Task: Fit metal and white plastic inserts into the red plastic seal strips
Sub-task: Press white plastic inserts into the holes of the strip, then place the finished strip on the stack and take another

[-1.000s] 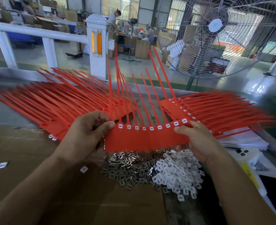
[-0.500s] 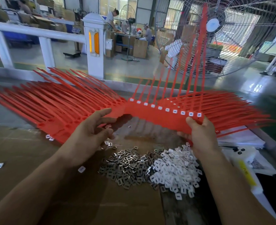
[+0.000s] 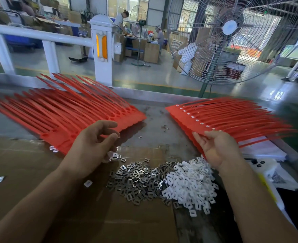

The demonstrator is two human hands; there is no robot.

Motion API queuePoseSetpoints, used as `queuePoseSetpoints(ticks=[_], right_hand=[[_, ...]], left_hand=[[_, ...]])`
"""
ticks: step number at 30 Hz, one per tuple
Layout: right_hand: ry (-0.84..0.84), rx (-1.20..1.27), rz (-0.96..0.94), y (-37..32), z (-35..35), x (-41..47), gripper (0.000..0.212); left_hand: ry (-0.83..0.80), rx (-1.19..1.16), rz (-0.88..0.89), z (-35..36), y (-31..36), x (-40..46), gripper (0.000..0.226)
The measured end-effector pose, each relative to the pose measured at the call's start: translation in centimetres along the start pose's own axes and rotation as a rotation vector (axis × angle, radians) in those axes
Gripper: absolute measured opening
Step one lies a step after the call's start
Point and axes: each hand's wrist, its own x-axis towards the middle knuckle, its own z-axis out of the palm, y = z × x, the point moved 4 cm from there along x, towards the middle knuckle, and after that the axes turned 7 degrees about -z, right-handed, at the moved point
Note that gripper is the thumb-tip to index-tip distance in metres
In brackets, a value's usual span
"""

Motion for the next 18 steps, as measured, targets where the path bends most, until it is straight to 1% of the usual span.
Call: queuePoseSetpoints(ticks=[2, 5, 7, 10, 12, 14, 16, 18], right_hand=[[-0.009, -0.094, 0.061, 0.5, -0.1, -0.4, 0.025], [0.022, -0.147, 0.146, 0.6, -0.5, -1.1, 0.03], [0.068, -0.111, 0.179, 0.4, -0.9, -1.4, 0.036], [0.121, 0.027, 0.236, 0.5, -0.6, -1.8, 0.05], [0.117, 0.097, 0.261, 0.6, 0.0, -2.2, 0.053], [0.077, 0.124, 0.276, 0.8, 0.8, -2.6, 0.049], [0.014, 0.081, 0.272, 1.0, 1.5, -2.9, 0.042], [-0.066, -0.019, 0.249, 1.1, 2.1, -3.2, 0.034]], left_hand=[[0.026, 0.064, 0.035, 0.0, 0.4, -0.2, 0.024], [0.155, 0.316, 0.134, -0.3, 1.3, -0.7, 0.017], [0.245, 0.477, 0.171, -0.8, 2.0, -0.9, 0.014], [0.327, 0.719, 0.187, -1.6, 2.3, -0.6, 0.017], [0.338, 0.87, 0.112, -2.1, 2.0, -0.2, 0.03], [0.29, 0.977, -0.018, -2.2, 1.5, 0.1, 0.049], [0.238, 1.058, -0.09, -2.2, 0.9, 0.3, 0.067], [0.222, 1.106, -0.104, -2.2, 0.6, 0.4, 0.074]])
